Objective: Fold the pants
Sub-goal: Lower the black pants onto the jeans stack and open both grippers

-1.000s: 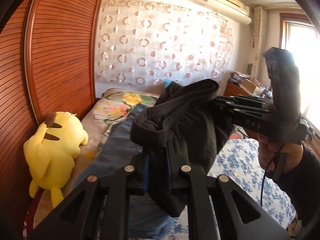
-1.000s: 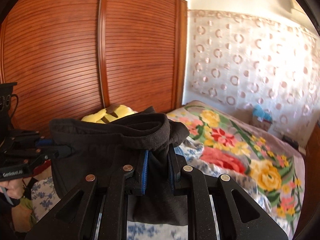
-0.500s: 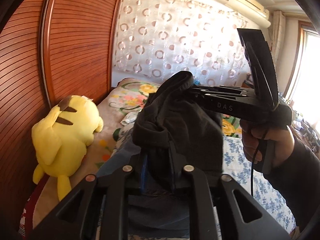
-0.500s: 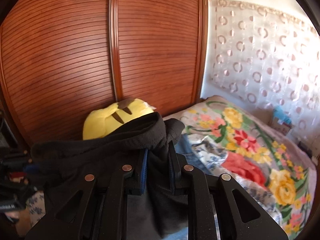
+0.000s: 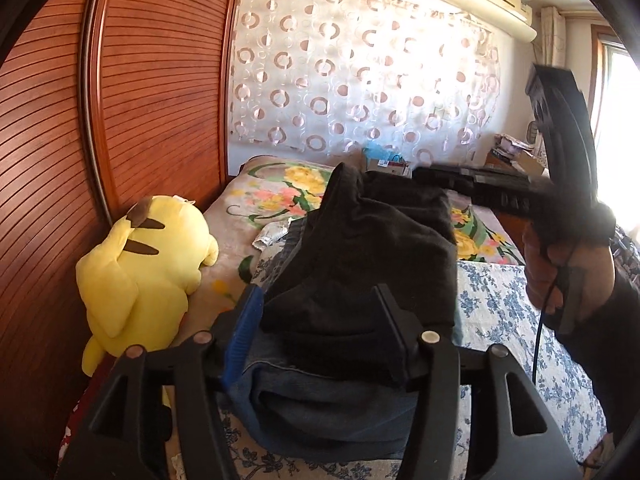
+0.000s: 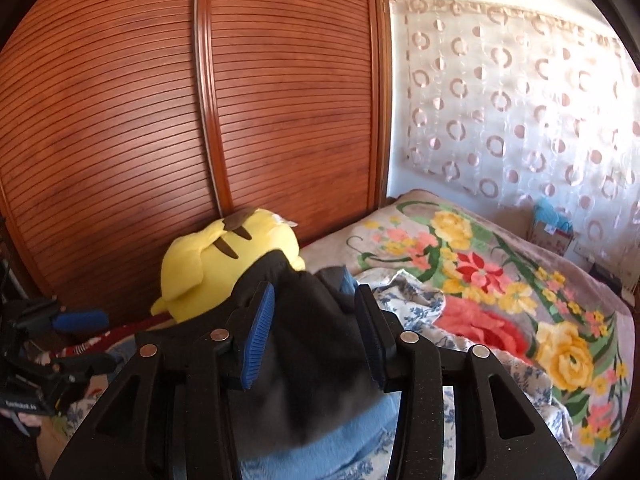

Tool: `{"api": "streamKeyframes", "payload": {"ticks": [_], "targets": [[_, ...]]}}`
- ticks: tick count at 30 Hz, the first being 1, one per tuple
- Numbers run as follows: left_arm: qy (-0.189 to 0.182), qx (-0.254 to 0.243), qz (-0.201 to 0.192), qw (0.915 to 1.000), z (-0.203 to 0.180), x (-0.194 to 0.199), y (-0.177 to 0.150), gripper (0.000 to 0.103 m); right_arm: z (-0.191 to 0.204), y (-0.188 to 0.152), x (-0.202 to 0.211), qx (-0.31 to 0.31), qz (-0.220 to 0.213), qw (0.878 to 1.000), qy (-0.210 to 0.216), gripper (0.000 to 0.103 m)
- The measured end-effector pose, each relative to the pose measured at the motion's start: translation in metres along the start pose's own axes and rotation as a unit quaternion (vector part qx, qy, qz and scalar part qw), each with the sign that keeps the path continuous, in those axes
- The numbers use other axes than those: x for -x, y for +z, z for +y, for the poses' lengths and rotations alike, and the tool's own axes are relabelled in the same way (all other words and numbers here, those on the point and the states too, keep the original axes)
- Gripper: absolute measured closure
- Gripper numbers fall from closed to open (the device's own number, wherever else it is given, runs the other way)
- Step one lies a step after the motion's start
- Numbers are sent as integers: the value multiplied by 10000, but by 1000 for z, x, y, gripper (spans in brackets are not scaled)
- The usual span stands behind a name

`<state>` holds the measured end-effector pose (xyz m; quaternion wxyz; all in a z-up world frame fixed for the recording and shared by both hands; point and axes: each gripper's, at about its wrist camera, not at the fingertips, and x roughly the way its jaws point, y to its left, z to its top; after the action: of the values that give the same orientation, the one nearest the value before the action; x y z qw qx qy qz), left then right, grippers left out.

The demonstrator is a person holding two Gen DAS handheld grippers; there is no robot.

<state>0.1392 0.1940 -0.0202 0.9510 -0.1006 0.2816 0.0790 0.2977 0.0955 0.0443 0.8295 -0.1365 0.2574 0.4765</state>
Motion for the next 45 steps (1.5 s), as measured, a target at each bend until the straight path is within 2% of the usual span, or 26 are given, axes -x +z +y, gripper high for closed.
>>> {"api": "streamKeyframes", "payload": {"ticks": [5, 14, 18, 23, 29, 34, 38, 41, 43, 45], "targets": [[-93, -110, 146, 9998, -10, -12, -6, 47, 3, -21, -1, -9, 174, 9998, 106, 68], [43, -96, 533, 9985, -10, -36, -22, 47, -30, -34, -25, -423, 379, 9980, -276, 69], [7, -65, 551, 9985, -12, -38, -25, 46, -39, -39, -27, -533, 408, 9973, -303, 69], [136, -197, 493, 9985, -18, -34, -25, 47, -34, -45, -17, -519, 391, 9973, -339, 69], [136, -304, 373, 9987, -26, -20, -22, 47, -31, -57, 7, -653, 339, 9965, -395, 69], [100, -428, 255, 9987, -39, -9, -21, 47, -23, -76, 35, -715, 299, 9951, -615, 69], [-76, -532, 140, 9985, -56, 3, -22, 46, -18, -90, 67, -833, 188, 9930, -812, 67], [-215, -672, 19, 9975, -72, 13, -23, 37, -12, -95, 91, -877, 63, 9915, -959, 67], [-266, -800, -80, 9964, -84, 20, -24, 37, -6, -102, 112, -885, -14, 9899, -1109, 65], [-325, -906, -146, 9953, -97, 28, -25, 29, -2, -108, 130, -907, -95, 9882, -1234, 63]]}}
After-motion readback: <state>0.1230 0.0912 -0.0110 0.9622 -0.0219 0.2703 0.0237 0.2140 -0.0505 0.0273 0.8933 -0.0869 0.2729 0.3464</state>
